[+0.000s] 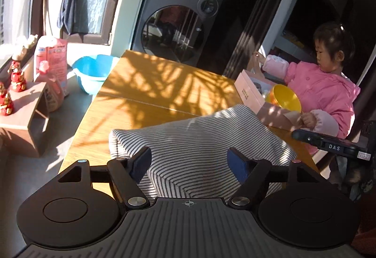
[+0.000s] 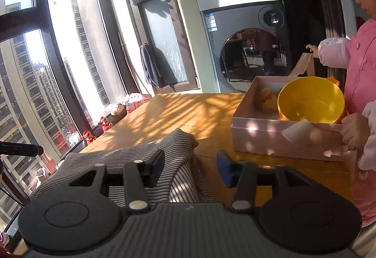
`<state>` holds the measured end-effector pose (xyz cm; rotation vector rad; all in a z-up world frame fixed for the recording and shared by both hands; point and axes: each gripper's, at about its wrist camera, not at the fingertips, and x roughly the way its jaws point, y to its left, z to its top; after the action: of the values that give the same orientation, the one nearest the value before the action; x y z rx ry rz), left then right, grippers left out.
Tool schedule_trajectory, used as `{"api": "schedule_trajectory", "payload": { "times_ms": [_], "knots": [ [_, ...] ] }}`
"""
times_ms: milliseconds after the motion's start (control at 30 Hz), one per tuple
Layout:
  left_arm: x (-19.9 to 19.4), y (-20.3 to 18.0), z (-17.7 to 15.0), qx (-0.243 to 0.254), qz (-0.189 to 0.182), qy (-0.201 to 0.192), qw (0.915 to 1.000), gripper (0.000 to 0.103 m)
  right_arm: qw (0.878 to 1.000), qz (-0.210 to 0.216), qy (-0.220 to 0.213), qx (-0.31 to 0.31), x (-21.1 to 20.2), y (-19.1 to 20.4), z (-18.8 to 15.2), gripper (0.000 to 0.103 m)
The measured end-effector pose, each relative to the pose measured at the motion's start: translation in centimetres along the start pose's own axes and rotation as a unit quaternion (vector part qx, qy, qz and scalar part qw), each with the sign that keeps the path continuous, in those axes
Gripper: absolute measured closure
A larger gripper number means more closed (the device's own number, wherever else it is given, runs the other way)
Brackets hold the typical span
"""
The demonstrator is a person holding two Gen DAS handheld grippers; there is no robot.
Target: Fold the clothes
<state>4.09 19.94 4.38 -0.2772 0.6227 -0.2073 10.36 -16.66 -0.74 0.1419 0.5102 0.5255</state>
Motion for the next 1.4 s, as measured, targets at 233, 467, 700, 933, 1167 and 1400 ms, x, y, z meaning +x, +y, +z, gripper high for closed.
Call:
{"api": "schedule_trajectory", "payload": {
  "times_ms": [233, 467, 700, 933, 1167, 1400],
  "knots": [
    [4.2, -3.2, -1.9, 0.002, -0.085, 0.077, 0.9934, 0.022, 0.996, 0.024, 0.027, -0.079, 4.5, 3.5, -1.1, 0.054],
    [8.9, -2.3, -3.8, 0.007, -0.076, 0.132, 0.9883, 0.018, 0.992, 0.000, 0.045, -0.119, 6.8, 3.4, -4.0, 0.053],
    [14.2, -2.3, -0.1, 0.055, -0.031, 0.103, 0.9927, 0.015, 0.993, -0.004, 0.051, -0.107, 6.2, 3.4, -4.3, 0.048],
    [18.9, -1.7, 3.8, 0.039, 0.004, 0.081, 0.9960, 0.014, 0.988, 0.087, 0.081, -0.102, 4.2, 7.0, -5.2, 0.040],
    [14.7, -2.7, 2.5, 0.037, -0.021, 0.065, 0.9969, 0.014, 0.996, 0.029, 0.021, -0.085, 4.0, 4.8, -1.2, 0.040],
    [13.6, -4.6, -0.5, 0.026, -0.086, 0.095, 0.9915, 0.018, 0.994, -0.052, 0.060, -0.080, 10.4, 2.1, -1.0, 0.040]
  ]
}}
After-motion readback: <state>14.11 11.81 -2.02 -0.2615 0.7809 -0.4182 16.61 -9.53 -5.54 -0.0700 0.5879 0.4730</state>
